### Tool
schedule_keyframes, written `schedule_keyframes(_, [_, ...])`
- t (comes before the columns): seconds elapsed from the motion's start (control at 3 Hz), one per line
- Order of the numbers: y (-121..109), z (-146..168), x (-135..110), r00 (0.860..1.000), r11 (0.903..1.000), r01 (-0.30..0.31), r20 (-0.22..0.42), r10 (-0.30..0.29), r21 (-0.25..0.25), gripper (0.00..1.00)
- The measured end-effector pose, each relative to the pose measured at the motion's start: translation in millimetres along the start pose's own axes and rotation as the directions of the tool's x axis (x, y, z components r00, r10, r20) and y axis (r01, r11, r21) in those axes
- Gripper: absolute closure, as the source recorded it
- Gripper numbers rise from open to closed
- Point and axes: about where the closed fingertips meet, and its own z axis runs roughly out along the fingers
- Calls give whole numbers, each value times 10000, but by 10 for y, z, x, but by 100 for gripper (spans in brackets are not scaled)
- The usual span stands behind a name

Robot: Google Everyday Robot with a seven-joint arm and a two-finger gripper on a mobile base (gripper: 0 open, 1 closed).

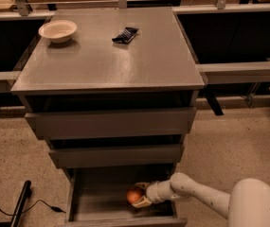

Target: Place orange into bottom drawer

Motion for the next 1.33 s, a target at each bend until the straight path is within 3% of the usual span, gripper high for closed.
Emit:
schedule_keyframes(0.67, [32,160,170,9992,9990,-390,39,391,-222,100])
schedule_keyframes(1.33, [60,233,213,9983,9978,-572,48,574,-328,59])
